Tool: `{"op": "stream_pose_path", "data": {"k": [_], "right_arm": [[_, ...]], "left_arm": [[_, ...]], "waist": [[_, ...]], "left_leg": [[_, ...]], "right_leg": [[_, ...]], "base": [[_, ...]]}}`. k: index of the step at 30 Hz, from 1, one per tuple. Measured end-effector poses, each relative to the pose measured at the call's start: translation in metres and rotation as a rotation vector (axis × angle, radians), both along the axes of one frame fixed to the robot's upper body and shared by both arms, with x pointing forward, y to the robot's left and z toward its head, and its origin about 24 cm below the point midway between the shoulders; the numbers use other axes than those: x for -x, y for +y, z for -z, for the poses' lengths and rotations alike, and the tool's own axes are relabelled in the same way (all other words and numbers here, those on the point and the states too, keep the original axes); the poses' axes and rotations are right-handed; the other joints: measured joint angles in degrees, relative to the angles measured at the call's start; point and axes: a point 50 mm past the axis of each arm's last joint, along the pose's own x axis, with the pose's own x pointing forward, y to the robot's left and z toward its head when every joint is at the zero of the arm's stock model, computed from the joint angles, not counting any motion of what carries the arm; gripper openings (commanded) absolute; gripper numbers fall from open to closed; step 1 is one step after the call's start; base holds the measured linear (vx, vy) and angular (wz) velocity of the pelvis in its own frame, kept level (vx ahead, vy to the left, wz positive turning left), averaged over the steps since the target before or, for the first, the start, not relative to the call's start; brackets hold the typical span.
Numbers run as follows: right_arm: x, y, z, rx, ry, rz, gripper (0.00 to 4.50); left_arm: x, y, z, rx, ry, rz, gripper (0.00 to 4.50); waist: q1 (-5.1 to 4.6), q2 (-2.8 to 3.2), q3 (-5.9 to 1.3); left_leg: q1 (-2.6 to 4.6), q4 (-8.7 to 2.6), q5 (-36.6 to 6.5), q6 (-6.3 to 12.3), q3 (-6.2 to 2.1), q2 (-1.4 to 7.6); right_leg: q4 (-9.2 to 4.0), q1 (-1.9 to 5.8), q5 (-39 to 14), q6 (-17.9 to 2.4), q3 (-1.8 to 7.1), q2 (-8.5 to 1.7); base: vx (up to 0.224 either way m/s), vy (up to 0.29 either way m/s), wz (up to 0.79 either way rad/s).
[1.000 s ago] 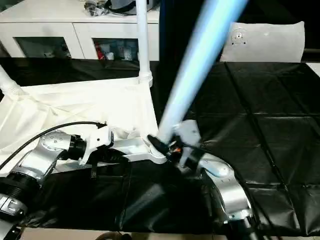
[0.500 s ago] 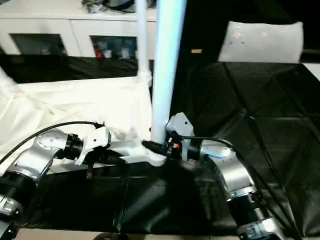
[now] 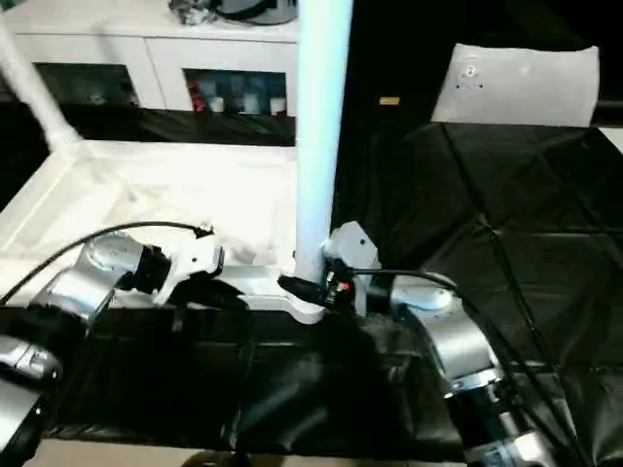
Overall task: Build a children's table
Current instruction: Rotate leg to tighten
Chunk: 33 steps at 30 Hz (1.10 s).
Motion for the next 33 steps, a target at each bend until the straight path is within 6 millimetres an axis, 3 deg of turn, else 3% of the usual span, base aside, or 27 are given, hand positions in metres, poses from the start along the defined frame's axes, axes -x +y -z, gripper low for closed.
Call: {"op": "stream_pose_path", "data": {"k": [3,8,12,15,20,24,33], "right_arm": [[-0.001,0.007,0.003,-0.032,0.012,0.025,1.91],[-0.002,0.021,0.004,-0.091,0.025,0.043,1.91],[-0.009,0.028,0.003,-0.12,0.011,0.081,1.91],[-0.016,0.028,0.003,-0.129,0.01,0.139,1.91],[-0.026,0.024,0.003,-0.142,0.006,0.243,1.91],[-0.034,0.024,0.002,-0.148,0.008,0.304,1.91],[-0.037,0.025,0.003,-0.149,0.009,0.337,1.91]], "left_arm": [[0.004,0.007,-0.001,-0.001,0.019,-0.018,0.0],[0.019,0.019,-0.002,0.008,0.024,-0.069,0.0],[0.036,0.017,-0.001,0.03,-0.019,-0.175,0.0],[0.046,0.008,0.0,0.055,-0.024,-0.271,0.0],[0.063,-0.017,0.001,0.092,-0.003,-0.452,0.0],[0.068,-0.035,0.0,0.095,0.014,-0.535,0.0],[0.065,-0.042,-0.003,0.03,-0.049,-0.563,0.0]], "waist": [[-0.32,0.0,0.04],[-2.53,-0.01,0.04],[-4.29,-0.09,0.01],[-4.81,-0.08,0.05],[-4.78,-0.11,0.13],[-4.08,-0.41,0.3],[-3.54,-0.44,0.26]], "left_leg": [[0.03,-0.21,0.0,-0.02,0.03,0.0],[0.02,-0.62,0.1,-0.18,0.1,0.01],[-0.07,-0.71,0.1,-0.15,0.13,0.04],[-0.1,-0.72,0.1,-0.13,0.17,0.03],[-0.1,-0.72,0.1,-0.14,0.17,0.06],[-0.1,-0.7,0.1,-0.16,0.17,0.19],[-0.05,-0.62,0.1,-0.16,0.17,0.2]], "right_leg": [[0.0,-0.11,0.0,0.0,0.03,0.0],[-0.37,-0.19,0.0,0.0,0.1,0.09],[-0.79,-0.14,0.0,-0.1,0.1,0.13],[-0.87,-0.13,0.0,-0.1,0.12,0.13],[-0.88,-0.12,0.0,-0.1,0.07,0.13],[-0.81,-0.12,0.0,-0.1,-0.03,0.19],[-0.8,-0.06,0.0,-0.1,0.0,0.22]], "base": [[0.0,0.0,0.0],[0.0,0.0,0.0],[0.0,0.0,0.0],[0.0,0.0,0.0],[0.0,0.0,0.0],[0.0,0.0,0.0],[0.0,0.0,0.0]]}}
